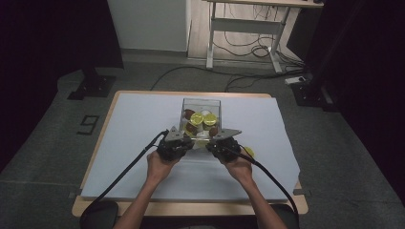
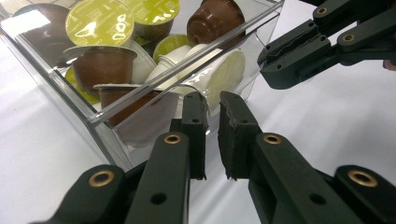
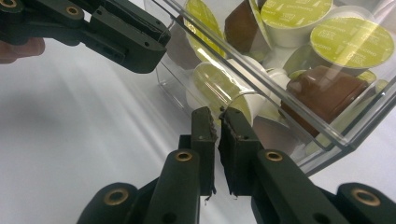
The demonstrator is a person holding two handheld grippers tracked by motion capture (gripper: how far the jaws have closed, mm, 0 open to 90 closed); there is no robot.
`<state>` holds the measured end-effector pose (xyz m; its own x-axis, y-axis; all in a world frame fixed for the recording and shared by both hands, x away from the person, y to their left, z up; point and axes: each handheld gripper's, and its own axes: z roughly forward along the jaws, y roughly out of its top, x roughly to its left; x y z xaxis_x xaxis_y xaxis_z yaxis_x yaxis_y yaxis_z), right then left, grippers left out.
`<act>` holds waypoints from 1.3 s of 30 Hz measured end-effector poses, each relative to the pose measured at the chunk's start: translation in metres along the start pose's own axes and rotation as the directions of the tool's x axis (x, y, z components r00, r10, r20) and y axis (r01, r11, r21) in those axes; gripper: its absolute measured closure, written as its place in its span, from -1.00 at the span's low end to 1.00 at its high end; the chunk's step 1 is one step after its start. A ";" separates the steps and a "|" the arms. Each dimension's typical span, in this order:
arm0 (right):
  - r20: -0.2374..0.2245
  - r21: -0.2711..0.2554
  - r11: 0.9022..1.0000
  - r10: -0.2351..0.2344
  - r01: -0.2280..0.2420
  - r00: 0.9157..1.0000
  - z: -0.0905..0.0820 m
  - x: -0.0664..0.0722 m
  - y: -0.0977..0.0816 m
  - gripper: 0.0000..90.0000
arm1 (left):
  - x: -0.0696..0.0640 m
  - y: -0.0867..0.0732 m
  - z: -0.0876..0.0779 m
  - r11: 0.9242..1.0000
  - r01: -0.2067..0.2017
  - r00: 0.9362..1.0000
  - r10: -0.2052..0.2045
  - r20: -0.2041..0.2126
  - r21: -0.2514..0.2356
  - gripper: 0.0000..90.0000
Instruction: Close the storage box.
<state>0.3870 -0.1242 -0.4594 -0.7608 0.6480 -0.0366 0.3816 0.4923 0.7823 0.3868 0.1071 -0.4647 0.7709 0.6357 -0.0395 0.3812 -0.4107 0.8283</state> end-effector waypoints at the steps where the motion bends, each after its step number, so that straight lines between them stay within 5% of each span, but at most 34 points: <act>1: 0.002 -0.001 1.000 -0.004 0.004 1.000 0.001 -0.001 0.000 0.84 | 0.000 0.000 0.000 1.000 0.000 1.000 0.000 -0.002 0.000 0.79; 20: 0.042 -0.009 1.000 0.012 -0.012 0.999 0.008 -0.006 0.005 0.83 | 0.005 0.004 0.009 1.000 0.015 0.999 -0.016 -0.044 -0.013 0.79; 39: 0.078 -0.007 1.000 0.022 -0.021 0.997 0.011 -0.010 0.007 0.83 | 0.006 0.006 0.018 0.999 0.027 0.999 -0.027 -0.043 -0.018 0.78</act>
<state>0.4032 -0.1211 -0.4601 -0.7091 0.7018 -0.0680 0.3941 0.4744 0.7872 0.4028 0.0968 -0.4703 0.7374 0.6743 -0.0381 0.3921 -0.3815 0.8371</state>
